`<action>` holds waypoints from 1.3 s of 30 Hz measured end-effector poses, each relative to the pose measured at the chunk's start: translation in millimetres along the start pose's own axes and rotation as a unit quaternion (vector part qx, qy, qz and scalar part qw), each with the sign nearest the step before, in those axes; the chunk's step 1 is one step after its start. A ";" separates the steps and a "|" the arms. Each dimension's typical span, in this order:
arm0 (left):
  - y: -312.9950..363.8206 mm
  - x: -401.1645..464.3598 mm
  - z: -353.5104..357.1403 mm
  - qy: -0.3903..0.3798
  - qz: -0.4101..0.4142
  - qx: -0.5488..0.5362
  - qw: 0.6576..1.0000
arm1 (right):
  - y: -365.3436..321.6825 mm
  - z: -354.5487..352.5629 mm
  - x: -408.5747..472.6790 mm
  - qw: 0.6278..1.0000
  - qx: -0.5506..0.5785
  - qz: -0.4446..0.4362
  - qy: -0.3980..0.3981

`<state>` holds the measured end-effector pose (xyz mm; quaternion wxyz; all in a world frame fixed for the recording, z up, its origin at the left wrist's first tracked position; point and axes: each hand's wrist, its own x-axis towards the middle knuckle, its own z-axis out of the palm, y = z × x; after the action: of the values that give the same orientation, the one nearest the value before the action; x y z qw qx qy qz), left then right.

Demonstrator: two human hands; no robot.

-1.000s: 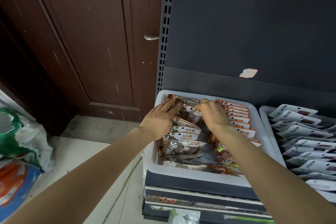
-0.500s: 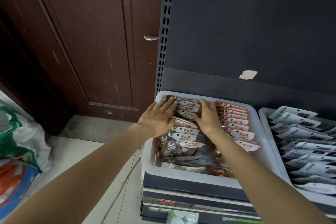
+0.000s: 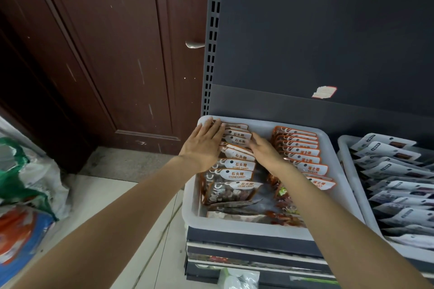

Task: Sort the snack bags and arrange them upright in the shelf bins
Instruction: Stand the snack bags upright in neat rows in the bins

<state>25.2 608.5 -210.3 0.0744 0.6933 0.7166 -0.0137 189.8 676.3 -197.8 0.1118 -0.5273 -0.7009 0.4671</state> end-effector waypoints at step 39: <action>-1.5 -8.3 8.5 0.097 0.182 -0.072 0.976 | 0.8 17.7 0.7 0.986 0.084 0.101 0.102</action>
<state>24.7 599.2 -217.7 0.0556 0.8029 0.5814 0.1193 178.6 667.4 -208.2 0.1786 -0.6289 -0.5874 0.4770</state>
